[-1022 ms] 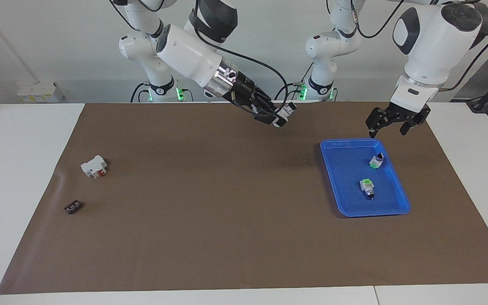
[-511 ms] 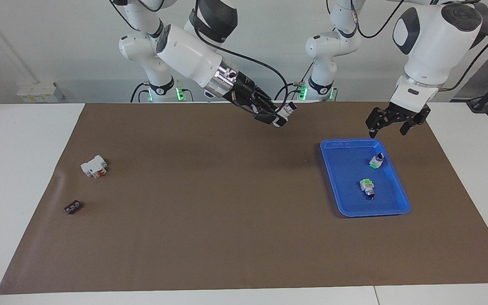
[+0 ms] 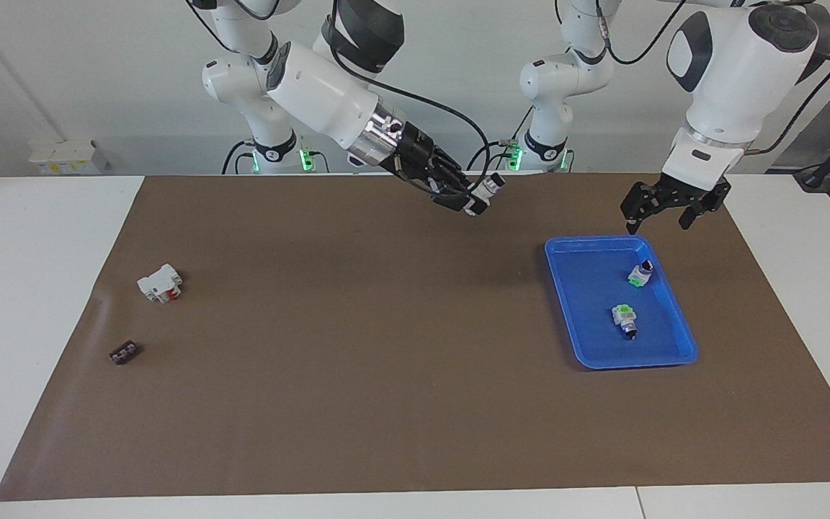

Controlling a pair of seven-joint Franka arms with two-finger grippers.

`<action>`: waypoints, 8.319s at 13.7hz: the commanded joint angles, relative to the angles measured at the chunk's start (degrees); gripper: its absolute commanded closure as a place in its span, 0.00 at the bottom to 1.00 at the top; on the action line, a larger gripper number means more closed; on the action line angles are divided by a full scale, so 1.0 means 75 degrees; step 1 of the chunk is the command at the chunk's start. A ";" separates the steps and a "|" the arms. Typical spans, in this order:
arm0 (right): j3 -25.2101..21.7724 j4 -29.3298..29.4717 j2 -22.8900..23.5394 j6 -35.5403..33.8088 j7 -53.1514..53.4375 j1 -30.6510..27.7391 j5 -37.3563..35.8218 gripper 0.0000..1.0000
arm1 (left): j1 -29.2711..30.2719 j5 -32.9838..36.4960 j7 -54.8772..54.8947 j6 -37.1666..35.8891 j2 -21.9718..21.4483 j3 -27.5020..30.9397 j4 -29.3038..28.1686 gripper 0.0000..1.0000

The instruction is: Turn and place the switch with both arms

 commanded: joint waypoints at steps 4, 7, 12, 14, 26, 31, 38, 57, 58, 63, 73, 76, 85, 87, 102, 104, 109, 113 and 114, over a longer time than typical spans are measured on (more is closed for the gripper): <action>0.0026 -0.0035 -0.0082 -0.0098 -0.0094 -0.0053 -0.0152 1.00 | -0.0272 -0.1352 -0.1005 0.0054 -0.0423 -0.0120 -0.0186 0.00; 0.0026 -0.0035 -0.0094 -0.0109 -0.0094 -0.0053 -0.0152 1.00 | -0.0155 -0.3193 -0.1338 0.0008 -0.0458 -0.0015 -0.0116 0.01; 0.0026 -0.0035 -0.0094 -0.0098 -0.0094 -0.0053 -0.0199 1.00 | 0.0114 -0.5562 -0.1385 0.0054 -0.0493 0.0009 -0.0116 0.20; 0.0026 -0.0046 -0.0094 -0.0098 -0.0094 -0.0053 -0.0199 1.00 | 0.0185 -0.6161 -0.1501 0.0054 -0.0633 -0.0072 -0.0174 0.28; 0.0026 -0.0163 -0.0152 -0.0074 -0.0048 0.0088 -0.0257 1.00 | 0.0361 -0.6938 -0.2136 0.0512 -0.0669 -0.0073 -0.0233 0.37; 0.0026 -0.0199 -0.0152 -0.0051 -0.0047 0.0135 -0.0257 1.00 | -0.0177 -0.6891 -0.2028 0.0288 -0.0785 -0.0108 -0.0454 0.47; 0.0026 -0.0199 -0.0152 -0.0051 -0.0048 0.0158 -0.0257 1.00 | -0.0213 -0.6926 -0.3856 0.0523 -0.1302 -0.0131 -0.1440 0.52; 0.0026 -0.0187 -0.0152 -0.0051 -0.0048 0.0158 -0.0257 1.00 | -0.0670 -0.7125 -0.5874 0.1483 -0.1337 -0.0143 -0.1592 0.67; 0.0014 -0.0187 -0.0152 -0.0039 -0.0048 0.0170 -0.0257 1.00 | -0.0670 -0.7125 -0.5874 0.1577 -0.1337 -0.0143 -0.1627 0.67; 0.0026 -0.0199 -0.0152 -0.0039 -0.0059 0.0170 -0.0304 1.00 | -0.0670 -0.7125 -0.5874 0.1730 -0.1337 -0.0143 -0.1651 0.69; 0.0026 -0.0187 -0.0152 -0.0027 -0.0059 0.0170 -0.0304 1.00 | -0.0834 -0.7125 -0.5874 0.1707 -0.1348 -0.0143 -0.1651 1.00; 0.0026 -0.0187 -0.0152 -0.0016 -0.0059 0.0170 -0.0304 1.00 | -0.0927 -0.7125 -0.5990 0.1648 -0.1348 -0.0155 -0.1639 1.00; 0.0026 -0.0187 -0.0152 -0.0016 -0.0059 0.0170 -0.0304 1.00 | -0.1221 -0.7125 -0.9925 0.1742 -0.1337 -0.0155 -0.1592 1.00; 0.0026 -0.0187 -0.0152 -0.0016 -0.0059 0.0170 -0.0304 1.00 | -0.1221 -0.7125 -1.0616 0.1754 -0.1337 -0.0155 -0.1604 1.00; 0.0026 -0.0187 -0.0152 -0.0016 -0.0059 0.0170 -0.0304 1.00 | -0.1303 -0.6645 -1.8454 0.2422 -0.1337 -0.0143 -0.1639 1.00; 0.0026 -0.0187 -0.0152 -0.0016 -0.0059 0.0170 -0.0304 1.00 | -0.1315 -0.6586 -1.9416 0.2445 -0.1337 -0.0143 -0.1663 1.00; 0.0026 -0.0187 -0.0152 -0.0016 -0.0059 0.0170 -0.0304 1.00 | -0.1303 -0.6563 -2.0252 0.2621 -0.1337 -0.0143 -0.1733 1.00; 0.0026 -0.0187 -0.0152 -0.0016 -0.0048 0.0170 -0.0304 1.00 | -0.1268 -0.6551 -2.0381 0.2796 -0.1337 -0.0143 -0.1756 1.00; 0.0026 -0.0187 -0.0152 -0.0016 -0.0048 0.0170 -0.0304 1.00 | -0.1303 -0.6423 -2.0370 0.2866 -0.1337 -0.0143 -0.1756 1.00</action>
